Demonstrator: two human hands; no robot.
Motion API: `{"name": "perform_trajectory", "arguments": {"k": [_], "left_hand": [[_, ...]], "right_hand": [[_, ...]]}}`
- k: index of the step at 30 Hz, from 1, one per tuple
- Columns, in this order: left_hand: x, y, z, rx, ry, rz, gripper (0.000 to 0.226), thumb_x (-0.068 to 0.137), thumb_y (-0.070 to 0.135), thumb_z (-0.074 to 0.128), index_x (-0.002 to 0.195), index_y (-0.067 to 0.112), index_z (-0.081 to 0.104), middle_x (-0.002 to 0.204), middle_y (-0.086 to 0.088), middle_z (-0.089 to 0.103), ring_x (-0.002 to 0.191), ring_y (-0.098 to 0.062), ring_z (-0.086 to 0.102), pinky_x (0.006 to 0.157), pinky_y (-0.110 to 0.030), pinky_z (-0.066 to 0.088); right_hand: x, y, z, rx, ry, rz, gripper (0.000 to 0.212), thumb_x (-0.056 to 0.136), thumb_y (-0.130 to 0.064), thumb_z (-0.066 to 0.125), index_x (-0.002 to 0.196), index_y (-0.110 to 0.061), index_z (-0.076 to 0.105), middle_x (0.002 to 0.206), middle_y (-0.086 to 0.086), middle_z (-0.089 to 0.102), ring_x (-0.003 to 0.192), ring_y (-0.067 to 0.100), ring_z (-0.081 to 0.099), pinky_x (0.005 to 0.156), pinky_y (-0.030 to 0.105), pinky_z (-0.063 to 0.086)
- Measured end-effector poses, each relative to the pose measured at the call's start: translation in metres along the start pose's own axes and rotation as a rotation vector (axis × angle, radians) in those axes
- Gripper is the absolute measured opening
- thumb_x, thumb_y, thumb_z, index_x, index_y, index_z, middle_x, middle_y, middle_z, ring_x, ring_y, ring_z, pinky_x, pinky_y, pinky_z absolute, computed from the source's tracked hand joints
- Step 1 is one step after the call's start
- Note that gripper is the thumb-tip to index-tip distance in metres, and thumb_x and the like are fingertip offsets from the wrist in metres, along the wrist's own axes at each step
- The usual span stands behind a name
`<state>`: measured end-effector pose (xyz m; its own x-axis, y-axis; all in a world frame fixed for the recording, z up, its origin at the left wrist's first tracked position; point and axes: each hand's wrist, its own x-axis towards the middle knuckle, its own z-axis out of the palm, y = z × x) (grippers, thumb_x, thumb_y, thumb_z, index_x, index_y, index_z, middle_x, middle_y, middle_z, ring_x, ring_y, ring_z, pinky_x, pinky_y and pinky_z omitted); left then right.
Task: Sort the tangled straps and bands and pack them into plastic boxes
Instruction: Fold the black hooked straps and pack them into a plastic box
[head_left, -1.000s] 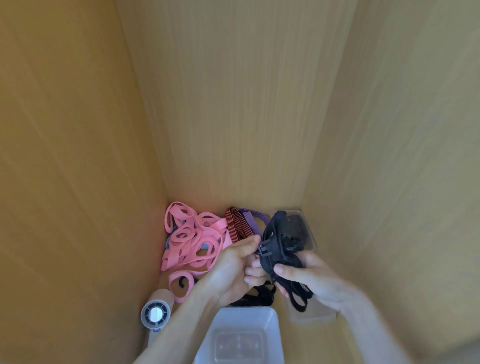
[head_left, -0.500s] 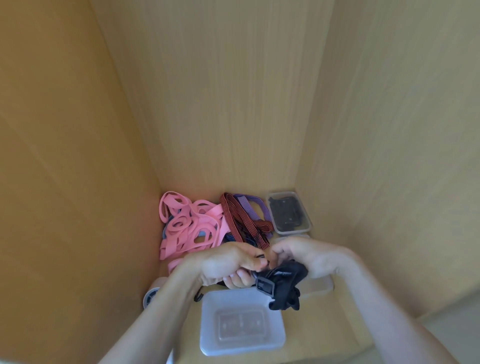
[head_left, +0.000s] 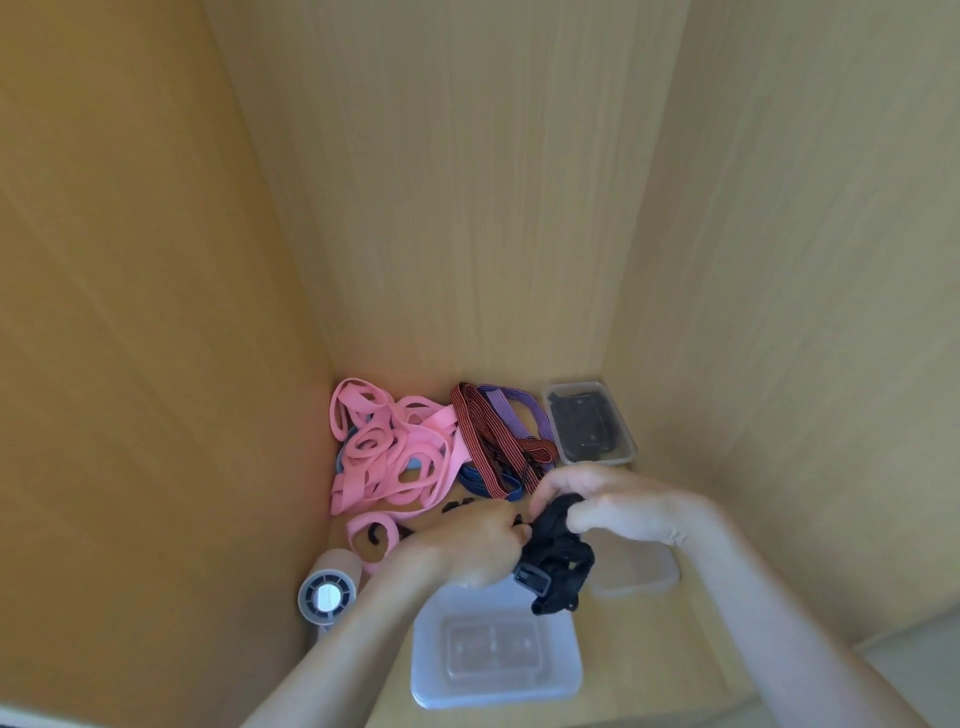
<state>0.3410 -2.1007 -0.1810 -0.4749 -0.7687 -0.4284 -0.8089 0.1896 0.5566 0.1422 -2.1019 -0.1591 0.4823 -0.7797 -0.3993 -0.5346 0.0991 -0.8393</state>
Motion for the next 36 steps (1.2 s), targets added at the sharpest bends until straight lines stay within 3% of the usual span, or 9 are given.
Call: {"name": "perform_trajectory", "arguments": {"k": [3,6,9,12,16,20,29,34,36], "left_hand": [[0.008,-0.008,0.004,0.031,0.156,-0.133,0.030,0.105,0.033,0.037,0.093,0.012,0.055,0.101,-0.013,0.061,0.091,-0.030,0.058,0.077,-0.044,0.043],[0.015,-0.018,0.003,-0.276,0.244,-0.176,0.028,0.105,0.034,0.041,0.084,0.018,0.052,0.086,-0.004,0.057,0.073,-0.016,0.050,0.065,-0.033,0.035],[0.015,-0.026,0.004,-0.686,0.213,-0.211,0.031,0.106,0.026,0.040,0.077,0.013,0.045,0.055,0.003,0.040,0.043,-0.012,0.033,0.044,-0.024,0.026],[0.009,-0.027,0.010,-1.010,0.168,-0.251,0.027,0.105,0.022,0.039,0.078,0.017,0.040,0.051,0.004,0.029,0.041,-0.010,0.017,0.038,-0.020,0.015],[0.003,-0.029,0.018,-1.213,0.078,-0.244,0.026,0.103,0.018,0.035,0.077,0.022,0.037,0.054,0.004,0.023,0.044,-0.009,0.013,0.038,-0.020,0.012],[-0.006,-0.034,0.029,-1.326,0.020,-0.316,0.033,0.103,0.024,0.037,0.070,0.024,0.038,0.054,0.006,0.019,0.043,-0.008,0.011,0.035,-0.018,0.011],[-0.033,-0.051,0.040,-1.279,-0.006,-0.305,0.041,0.098,0.054,0.050,0.074,0.021,0.049,0.060,0.003,0.022,0.049,-0.011,0.014,0.038,-0.019,0.015],[-0.045,-0.071,0.044,-1.266,0.149,-0.325,0.038,0.096,0.039,0.055,0.115,0.006,0.062,0.058,-0.002,0.039,0.046,-0.013,0.023,0.040,-0.021,0.022],[-0.053,-0.079,0.049,-1.174,0.263,-0.253,0.029,0.084,0.031,0.061,0.105,0.012,0.067,0.062,-0.004,0.047,0.048,-0.013,0.033,0.044,-0.022,0.026]], "right_hand": [[-0.003,-0.007,0.013,-0.176,0.180,-0.077,0.035,0.082,-0.019,0.067,0.114,-0.035,0.062,0.111,-0.021,0.067,0.105,-0.007,0.060,0.091,0.015,0.046],[-0.005,-0.008,0.040,-0.381,0.391,-0.181,0.052,0.081,-0.027,0.074,0.124,-0.041,0.049,0.117,-0.026,0.060,0.106,-0.013,0.052,0.088,0.004,0.038],[-0.002,0.003,0.065,-0.455,0.434,-0.289,0.066,0.082,-0.025,0.076,0.135,-0.040,0.040,0.129,-0.027,0.048,0.118,-0.012,0.041,0.100,0.010,0.033],[0.005,0.015,0.079,-0.698,0.521,-0.395,0.073,0.080,-0.017,0.078,0.143,-0.023,0.040,0.151,-0.011,0.042,0.141,0.005,0.032,0.124,0.030,0.020],[0.010,0.027,0.093,-0.755,0.656,-0.479,0.067,0.079,-0.004,0.076,0.140,-0.013,0.051,0.147,0.000,0.049,0.140,0.017,0.043,0.122,0.042,0.029],[0.009,0.042,0.102,-0.781,0.699,-0.576,0.051,0.085,-0.003,0.066,0.136,-0.009,0.059,0.141,0.001,0.054,0.130,0.019,0.049,0.114,0.039,0.038],[0.008,0.055,0.133,-0.353,0.707,-0.437,0.056,0.084,0.003,0.070,0.136,-0.016,0.063,0.141,-0.009,0.057,0.127,0.009,0.056,0.096,0.036,0.056],[0.008,0.055,0.141,0.021,0.793,-0.271,0.050,0.084,0.006,0.072,0.123,-0.024,0.069,0.122,-0.015,0.070,0.115,0.003,0.065,0.097,0.030,0.055],[0.010,0.053,0.139,0.356,0.743,-0.144,0.047,0.084,0.007,0.074,0.114,-0.029,0.072,0.109,-0.012,0.076,0.104,0.005,0.070,0.092,0.025,0.057]]}}
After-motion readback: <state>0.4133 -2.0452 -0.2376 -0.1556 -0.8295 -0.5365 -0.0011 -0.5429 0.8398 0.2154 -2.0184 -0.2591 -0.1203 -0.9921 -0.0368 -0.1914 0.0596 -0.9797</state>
